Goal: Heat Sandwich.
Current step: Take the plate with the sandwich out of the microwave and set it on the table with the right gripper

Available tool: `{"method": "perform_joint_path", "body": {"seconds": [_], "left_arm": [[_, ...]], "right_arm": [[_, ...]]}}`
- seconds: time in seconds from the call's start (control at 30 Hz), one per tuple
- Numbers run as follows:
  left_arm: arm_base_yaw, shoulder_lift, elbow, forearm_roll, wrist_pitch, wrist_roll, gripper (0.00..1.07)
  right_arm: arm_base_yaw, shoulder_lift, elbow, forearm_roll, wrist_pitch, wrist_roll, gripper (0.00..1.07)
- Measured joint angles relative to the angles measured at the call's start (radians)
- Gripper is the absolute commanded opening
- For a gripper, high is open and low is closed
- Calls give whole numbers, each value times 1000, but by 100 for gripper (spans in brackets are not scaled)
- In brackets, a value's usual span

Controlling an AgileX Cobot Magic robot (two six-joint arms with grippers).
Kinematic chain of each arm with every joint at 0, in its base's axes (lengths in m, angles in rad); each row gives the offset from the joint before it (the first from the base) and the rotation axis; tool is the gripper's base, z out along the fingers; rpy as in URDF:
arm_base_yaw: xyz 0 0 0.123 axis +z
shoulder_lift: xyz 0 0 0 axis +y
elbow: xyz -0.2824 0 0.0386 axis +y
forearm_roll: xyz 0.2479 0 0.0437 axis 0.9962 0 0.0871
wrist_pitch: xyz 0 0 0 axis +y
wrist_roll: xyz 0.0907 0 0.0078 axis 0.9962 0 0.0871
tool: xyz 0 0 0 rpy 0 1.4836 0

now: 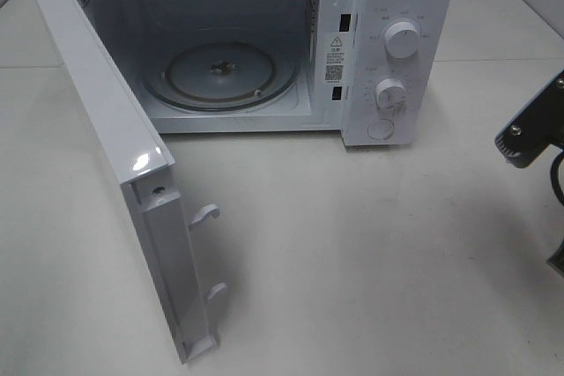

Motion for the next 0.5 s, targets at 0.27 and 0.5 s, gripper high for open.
{"method": "perform_joint_path", "body": {"seconds": [0.27,0.5], "left_arm": [[0,0,0,0,0,0,101],[0,0,0,0,0,0,101]], "right_arm": [[0,138,-76,-2,37,124,1],[-44,222,-122,-4,38,172,1]]}}
